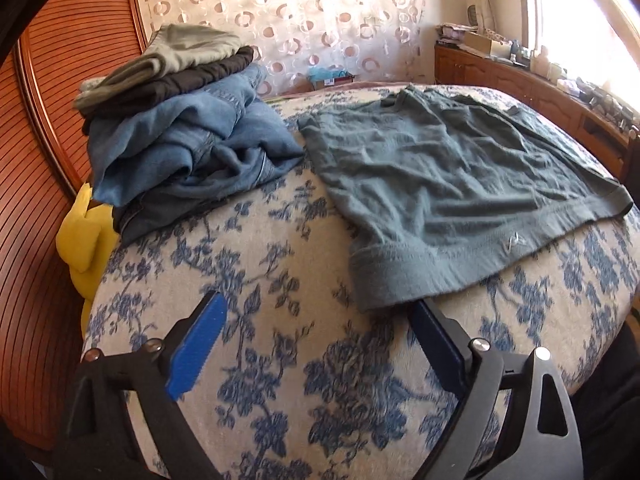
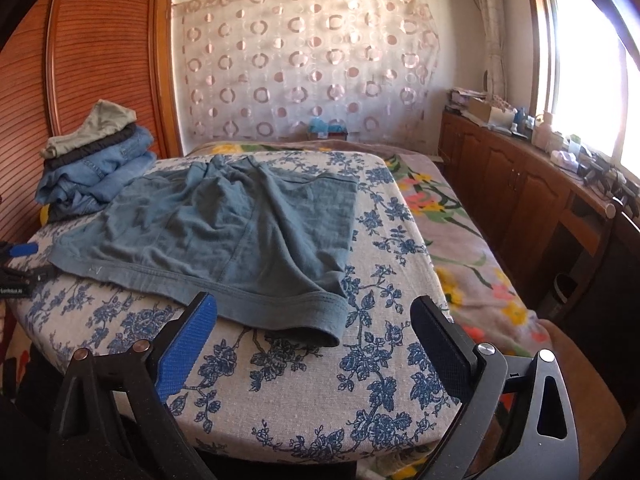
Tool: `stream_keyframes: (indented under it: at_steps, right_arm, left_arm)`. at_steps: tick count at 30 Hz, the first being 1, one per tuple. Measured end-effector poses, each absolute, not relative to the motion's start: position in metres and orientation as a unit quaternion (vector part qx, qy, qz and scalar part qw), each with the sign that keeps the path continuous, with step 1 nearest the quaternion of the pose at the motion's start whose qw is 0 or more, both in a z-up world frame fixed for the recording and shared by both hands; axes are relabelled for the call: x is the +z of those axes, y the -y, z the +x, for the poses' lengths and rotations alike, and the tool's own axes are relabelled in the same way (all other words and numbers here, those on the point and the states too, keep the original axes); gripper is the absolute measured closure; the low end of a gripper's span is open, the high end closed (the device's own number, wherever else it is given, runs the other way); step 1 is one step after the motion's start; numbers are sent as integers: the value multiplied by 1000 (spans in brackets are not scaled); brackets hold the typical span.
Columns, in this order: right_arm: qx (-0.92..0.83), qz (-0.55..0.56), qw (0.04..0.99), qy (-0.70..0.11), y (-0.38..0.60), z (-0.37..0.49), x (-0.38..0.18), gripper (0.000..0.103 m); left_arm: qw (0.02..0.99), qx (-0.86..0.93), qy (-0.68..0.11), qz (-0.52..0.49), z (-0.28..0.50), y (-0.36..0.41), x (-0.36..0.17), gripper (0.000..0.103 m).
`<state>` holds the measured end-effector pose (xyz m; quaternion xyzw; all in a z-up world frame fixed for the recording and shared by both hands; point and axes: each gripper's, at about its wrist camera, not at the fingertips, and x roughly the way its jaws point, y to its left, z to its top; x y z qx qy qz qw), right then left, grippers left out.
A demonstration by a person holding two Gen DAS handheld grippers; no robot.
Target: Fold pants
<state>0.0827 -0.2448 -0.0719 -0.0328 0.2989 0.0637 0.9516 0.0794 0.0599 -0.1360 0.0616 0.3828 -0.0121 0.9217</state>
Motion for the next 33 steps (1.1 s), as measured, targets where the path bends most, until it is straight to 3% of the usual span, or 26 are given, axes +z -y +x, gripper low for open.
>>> stream_keyframes:
  at_steps: [1, 9, 21, 23, 27, 31, 33]
  right_arm:
    - [64, -35, 951, -301, 244, 83, -73, 6]
    - [67, -47, 944, -320, 248, 87, -82, 6]
    - [30, -63, 932, -355, 262, 101, -97, 20]
    - [23, -62, 933, -354, 267, 103, -98, 26]
    - [21, -70, 933, -353, 267, 108, -99, 55]
    - [36, -66, 934, -349, 265, 110, -98, 78]
    - [44, -65, 936, -344, 263, 110, -95, 84]
  left_arm:
    - [922, -13, -382, 62, 82, -59, -135, 19]
    - [927, -20, -370, 55, 95, -55, -123, 19]
    - [930, -17, -364, 49, 100, -57, -118, 19]
    - [930, -17, -365, 48, 100, -58, -118, 19]
    - [930, -22, -365, 44, 98, -57, -120, 21]
    - [930, -31, -365, 35, 97, -57, -121, 37]
    - [930, -37, -364, 32, 96, -57, -121, 48]
